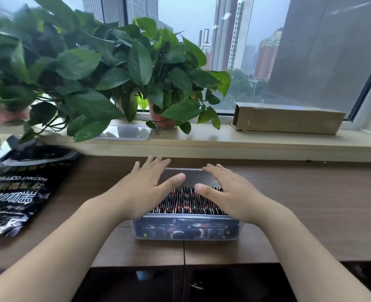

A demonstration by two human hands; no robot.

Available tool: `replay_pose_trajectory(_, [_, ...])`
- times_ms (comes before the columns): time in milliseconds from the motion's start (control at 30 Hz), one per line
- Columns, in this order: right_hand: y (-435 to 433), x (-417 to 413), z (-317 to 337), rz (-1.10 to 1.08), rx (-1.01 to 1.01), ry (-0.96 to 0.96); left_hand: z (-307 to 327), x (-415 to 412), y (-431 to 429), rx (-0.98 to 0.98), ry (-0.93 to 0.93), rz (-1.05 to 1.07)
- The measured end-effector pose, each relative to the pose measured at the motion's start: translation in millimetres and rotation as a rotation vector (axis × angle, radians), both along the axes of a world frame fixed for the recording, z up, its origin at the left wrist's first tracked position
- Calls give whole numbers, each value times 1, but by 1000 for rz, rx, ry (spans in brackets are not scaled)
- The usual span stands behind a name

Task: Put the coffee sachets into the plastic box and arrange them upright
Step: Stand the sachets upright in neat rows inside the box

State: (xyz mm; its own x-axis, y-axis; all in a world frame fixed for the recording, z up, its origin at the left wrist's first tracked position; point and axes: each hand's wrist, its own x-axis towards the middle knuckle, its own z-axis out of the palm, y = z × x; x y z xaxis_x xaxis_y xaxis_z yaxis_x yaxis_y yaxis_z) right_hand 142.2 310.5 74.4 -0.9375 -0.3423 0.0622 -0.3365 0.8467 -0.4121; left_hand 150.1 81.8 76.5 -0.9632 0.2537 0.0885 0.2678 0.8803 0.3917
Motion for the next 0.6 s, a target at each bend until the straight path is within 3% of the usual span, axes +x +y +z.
replay_pose_trajectory(133, [0, 1, 0, 0, -17, 1, -6, 0, -1, 2, -12, -57])
replay_pose_trajectory(600, [4, 3, 1, 6, -95, -11, 8, 19, 11, -26, -45, 40])
